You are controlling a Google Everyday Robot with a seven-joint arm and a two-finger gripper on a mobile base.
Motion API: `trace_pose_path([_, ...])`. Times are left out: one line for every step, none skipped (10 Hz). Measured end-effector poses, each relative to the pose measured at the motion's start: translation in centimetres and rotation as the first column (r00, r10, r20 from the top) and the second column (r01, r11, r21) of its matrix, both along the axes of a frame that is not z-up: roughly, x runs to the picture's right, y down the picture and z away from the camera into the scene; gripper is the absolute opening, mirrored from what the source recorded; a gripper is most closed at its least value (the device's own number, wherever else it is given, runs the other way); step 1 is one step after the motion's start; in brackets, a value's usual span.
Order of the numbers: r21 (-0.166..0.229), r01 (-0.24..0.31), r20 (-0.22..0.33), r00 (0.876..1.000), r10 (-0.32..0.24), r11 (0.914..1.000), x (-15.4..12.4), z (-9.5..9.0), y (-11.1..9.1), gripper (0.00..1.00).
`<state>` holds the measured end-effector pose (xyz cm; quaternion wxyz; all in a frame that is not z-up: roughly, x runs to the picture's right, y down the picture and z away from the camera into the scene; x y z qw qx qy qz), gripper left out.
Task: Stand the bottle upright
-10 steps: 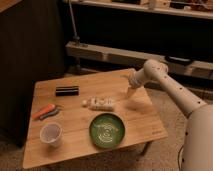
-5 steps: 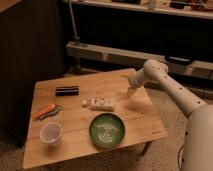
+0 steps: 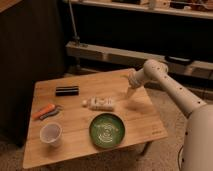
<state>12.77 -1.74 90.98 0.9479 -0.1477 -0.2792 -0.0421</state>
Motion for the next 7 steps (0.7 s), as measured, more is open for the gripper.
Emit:
trace_pose_path([0.0, 0.0, 0.0, 1.0, 0.0, 1.0, 0.0, 0.0, 0.0, 0.8])
trace_pose_path([0.0, 0.0, 0.0, 1.0, 0.0, 1.0, 0.0, 0.0, -0.01, 0.8])
trace_pose_path([0.0, 0.0, 0.0, 1.0, 0.0, 1.0, 0.0, 0.0, 0.0, 0.8])
trace_pose_path([0.0, 0.0, 0.0, 1.0, 0.0, 1.0, 0.0, 0.0, 0.0, 0.8])
trace_pose_path([0.001, 0.001, 0.0, 1.0, -0.001, 1.0, 0.01, 0.0, -0.04, 0.8])
trace_pose_path([0.008, 0.009, 0.002, 1.0, -0.009, 0.9999, 0.0, 0.02, -0.14, 0.8])
trace_pose_path([0.031, 0.032, 0.009, 0.999, -0.032, 0.999, 0.05, -0.22, -0.93, 0.8])
